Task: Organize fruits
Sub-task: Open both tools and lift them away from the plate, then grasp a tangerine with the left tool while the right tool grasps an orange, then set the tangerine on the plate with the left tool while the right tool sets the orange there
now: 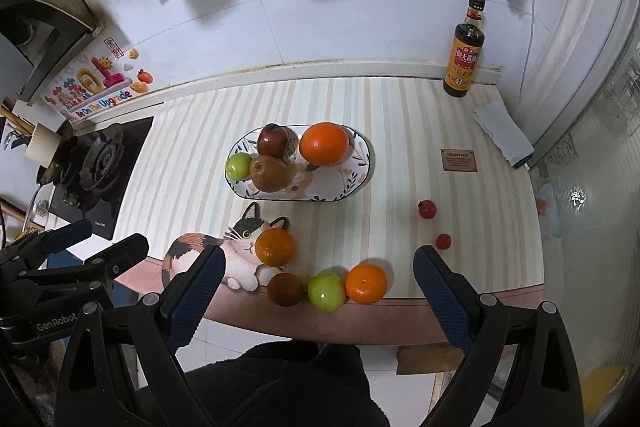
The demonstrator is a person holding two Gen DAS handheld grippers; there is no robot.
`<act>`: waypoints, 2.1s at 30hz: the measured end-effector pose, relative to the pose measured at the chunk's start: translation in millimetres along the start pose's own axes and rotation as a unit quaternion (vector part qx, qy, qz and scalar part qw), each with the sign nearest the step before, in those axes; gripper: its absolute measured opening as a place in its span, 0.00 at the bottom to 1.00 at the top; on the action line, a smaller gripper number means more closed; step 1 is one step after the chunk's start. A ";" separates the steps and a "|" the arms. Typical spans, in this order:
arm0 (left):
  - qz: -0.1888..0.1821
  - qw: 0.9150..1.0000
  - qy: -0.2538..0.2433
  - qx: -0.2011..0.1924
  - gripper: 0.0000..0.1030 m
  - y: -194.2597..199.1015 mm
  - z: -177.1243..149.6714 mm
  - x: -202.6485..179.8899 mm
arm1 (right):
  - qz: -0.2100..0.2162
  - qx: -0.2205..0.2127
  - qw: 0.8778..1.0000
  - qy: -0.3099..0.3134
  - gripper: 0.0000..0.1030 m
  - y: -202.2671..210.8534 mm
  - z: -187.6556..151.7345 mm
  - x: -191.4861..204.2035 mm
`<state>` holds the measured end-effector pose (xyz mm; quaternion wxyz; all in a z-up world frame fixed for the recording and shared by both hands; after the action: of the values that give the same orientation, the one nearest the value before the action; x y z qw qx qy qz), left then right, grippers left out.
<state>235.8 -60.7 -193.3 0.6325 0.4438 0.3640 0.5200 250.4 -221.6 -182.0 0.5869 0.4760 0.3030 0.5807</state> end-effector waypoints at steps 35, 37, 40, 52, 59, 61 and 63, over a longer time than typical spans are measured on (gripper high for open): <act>-0.085 0.964 0.027 0.249 0.90 -263.8 -43.2 -45.2 | 0.058 0.258 0.942 -0.206 0.81 -266.8 -115.4 -94.9; -0.087 0.967 0.023 0.236 0.65 -266.8 -40.3 -50.1 | 0.056 0.256 0.943 -0.203 0.80 -268.3 -114.2 -93.8; -0.093 0.970 0.023 0.223 0.62 -265.7 -36.9 -55.9 | 0.052 0.254 0.946 -0.193 0.78 -269.7 -111.9 -92.9; -0.062 0.976 0.032 0.204 0.62 -259.8 -39.5 -16.4 | 0.034 0.247 0.952 -0.180 0.65 -266.4 -106.8 -112.5; -0.059 0.978 0.032 0.199 0.61 -261.0 -36.3 -16.1 | 0.017 0.242 0.956 -0.163 0.64 -270.8 -106.2 -112.3; -0.060 0.979 0.033 0.194 0.61 -257.0 -34.3 -13.3 | 0.018 0.239 0.957 -0.162 0.64 -269.5 -104.7 -112.4; -0.063 0.980 0.033 0.187 0.61 -249.1 -28.8 -9.2 | 0.019 0.231 0.959 -0.161 0.64 -266.6 -98.9 -111.2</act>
<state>290.9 -80.7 -437.3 0.5580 0.5130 0.5024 0.4160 249.6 -275.0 -482.6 0.4908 0.6912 0.3213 0.4220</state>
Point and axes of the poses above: each gripper's, at about its wrist camera, not at the fingertips, and y roughly against the way its jaws point, x to its left, z to its top, the point moved 10 cm from there along -y, roughly the way its jaws point, and after that the axes turned 6 degrees about -y, right-handed, at the moved point
